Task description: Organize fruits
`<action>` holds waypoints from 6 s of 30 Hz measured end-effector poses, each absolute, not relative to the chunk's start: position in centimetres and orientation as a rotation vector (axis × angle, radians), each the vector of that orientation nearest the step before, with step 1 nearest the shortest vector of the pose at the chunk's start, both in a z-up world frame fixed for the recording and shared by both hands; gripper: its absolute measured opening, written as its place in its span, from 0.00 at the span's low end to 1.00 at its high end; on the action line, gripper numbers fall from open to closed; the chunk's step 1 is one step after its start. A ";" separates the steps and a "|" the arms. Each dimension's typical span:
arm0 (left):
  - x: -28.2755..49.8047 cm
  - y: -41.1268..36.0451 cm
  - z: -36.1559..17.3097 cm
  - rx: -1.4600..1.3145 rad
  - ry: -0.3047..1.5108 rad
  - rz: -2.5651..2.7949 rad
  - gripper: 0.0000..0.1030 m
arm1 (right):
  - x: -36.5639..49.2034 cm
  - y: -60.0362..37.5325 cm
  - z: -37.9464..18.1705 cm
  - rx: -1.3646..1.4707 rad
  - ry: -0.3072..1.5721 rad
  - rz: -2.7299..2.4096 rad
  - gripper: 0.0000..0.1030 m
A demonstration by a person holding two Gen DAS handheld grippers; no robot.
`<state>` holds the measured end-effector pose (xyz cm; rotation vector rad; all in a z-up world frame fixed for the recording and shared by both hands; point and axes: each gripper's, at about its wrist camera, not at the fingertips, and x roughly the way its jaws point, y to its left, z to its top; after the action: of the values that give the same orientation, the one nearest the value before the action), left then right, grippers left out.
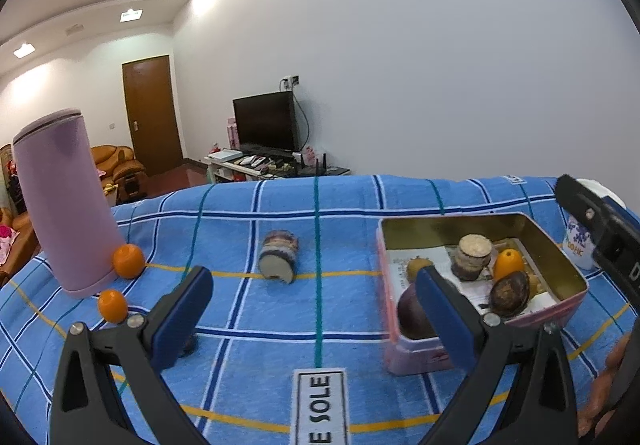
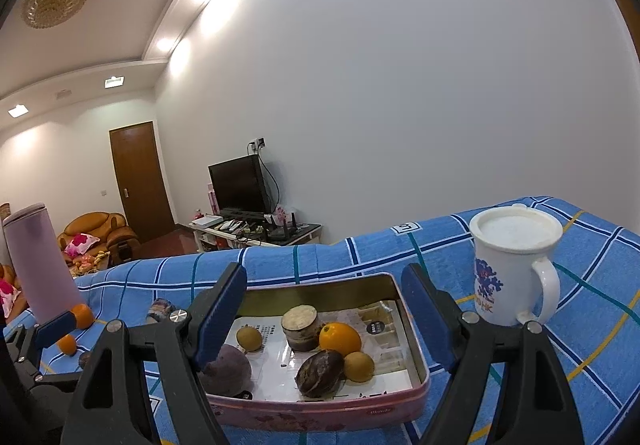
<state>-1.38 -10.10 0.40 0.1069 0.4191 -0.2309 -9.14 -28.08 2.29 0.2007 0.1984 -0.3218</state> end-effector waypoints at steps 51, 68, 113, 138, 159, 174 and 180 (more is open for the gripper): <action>6.2 10.2 -0.7 -0.060 0.607 0.096 1.00 | -2.9 -14.4 0.4 0.130 0.412 -0.053 0.78; 8.4 16.8 -2.4 -0.151 0.686 0.154 1.00 | 4.1 -4.5 -2.7 0.039 0.712 0.199 0.78; 11.7 8.5 -5.1 0.007 0.887 -0.165 0.39 | 2.2 -6.5 -0.9 0.072 0.551 0.004 0.41; 6.3 10.7 -0.9 -0.019 0.525 0.039 0.38 | -1.5 -4.4 0.3 -0.050 0.385 -0.011 0.41; 3.8 9.1 -0.9 -0.003 0.473 0.063 0.38 | -2.5 -4.8 0.6 -0.051 0.381 -0.025 0.41; 2.2 8.0 -1.0 -0.010 0.478 0.058 0.38 | -3.4 -5.3 0.4 -0.041 0.400 -0.012 0.41; 1.9 7.8 -1.0 -0.014 0.480 0.058 0.38 | -3.5 -5.5 0.4 -0.034 0.404 -0.011 0.41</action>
<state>1.89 7.80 -1.01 -0.0136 0.4803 0.0578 -3.54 -5.51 0.38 -0.0341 0.4040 -0.0110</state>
